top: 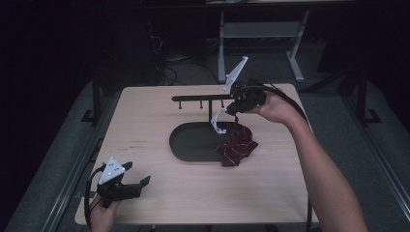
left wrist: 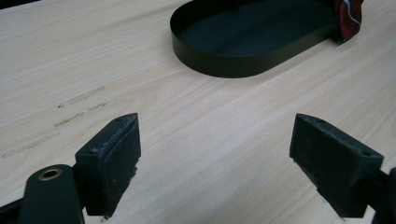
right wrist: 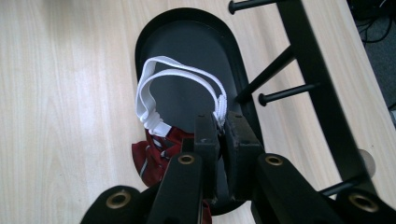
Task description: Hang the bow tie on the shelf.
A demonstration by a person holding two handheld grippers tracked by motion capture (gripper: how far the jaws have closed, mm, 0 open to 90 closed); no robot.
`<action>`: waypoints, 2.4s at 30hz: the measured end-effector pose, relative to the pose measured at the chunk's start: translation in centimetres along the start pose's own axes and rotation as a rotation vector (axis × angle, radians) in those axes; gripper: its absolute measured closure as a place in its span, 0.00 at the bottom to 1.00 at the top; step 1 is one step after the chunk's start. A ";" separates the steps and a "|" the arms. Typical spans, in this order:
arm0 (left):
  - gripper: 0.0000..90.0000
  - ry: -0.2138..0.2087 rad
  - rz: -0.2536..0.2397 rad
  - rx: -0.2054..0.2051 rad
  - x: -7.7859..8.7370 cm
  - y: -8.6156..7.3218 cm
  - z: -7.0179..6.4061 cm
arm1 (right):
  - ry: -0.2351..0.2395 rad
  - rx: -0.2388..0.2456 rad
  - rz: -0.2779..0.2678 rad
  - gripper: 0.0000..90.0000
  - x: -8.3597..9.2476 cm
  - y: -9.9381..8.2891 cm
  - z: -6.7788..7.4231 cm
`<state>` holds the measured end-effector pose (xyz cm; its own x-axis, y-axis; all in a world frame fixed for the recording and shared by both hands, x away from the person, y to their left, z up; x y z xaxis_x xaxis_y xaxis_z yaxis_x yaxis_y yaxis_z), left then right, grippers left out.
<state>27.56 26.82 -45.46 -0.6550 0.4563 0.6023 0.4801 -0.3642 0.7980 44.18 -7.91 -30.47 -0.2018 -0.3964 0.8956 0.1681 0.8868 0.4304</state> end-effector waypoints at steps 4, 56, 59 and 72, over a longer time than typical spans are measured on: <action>0.18 0.001 -0.003 0.003 0.0 0.0 0.0 | -0.009 -0.011 0.008 0.93 0.1 0.2 -0.4; 0.18 -0.008 -0.011 -0.006 0.0 0.1 -0.3 | -0.073 -0.136 0.100 0.91 -1.4 1.4 -5.1; 0.18 -0.007 -0.011 -0.006 0.0 0.1 -0.2 | -0.077 -0.134 0.100 0.90 -1.5 1.4 -5.1; 0.18 -0.007 -0.012 -0.006 0.0 0.1 -0.2 | -0.047 -0.123 0.106 0.85 -1.7 1.4 -4.6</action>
<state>27.47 26.58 -45.34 -0.6565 0.4660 0.5931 0.4693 -0.3633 0.8049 49.17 -7.14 -30.88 -0.2213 -0.2882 0.9316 0.3074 0.8860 0.3471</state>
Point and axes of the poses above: each handheld gripper's, and its own axes: x roughly backward along the jaws, y roughly out of its top, z roughly to its left, the point moved 5 cm from there along -x, roughly forward along the jaws, and after that the axes turned 4 degrees about z, right-handed, at the moved point
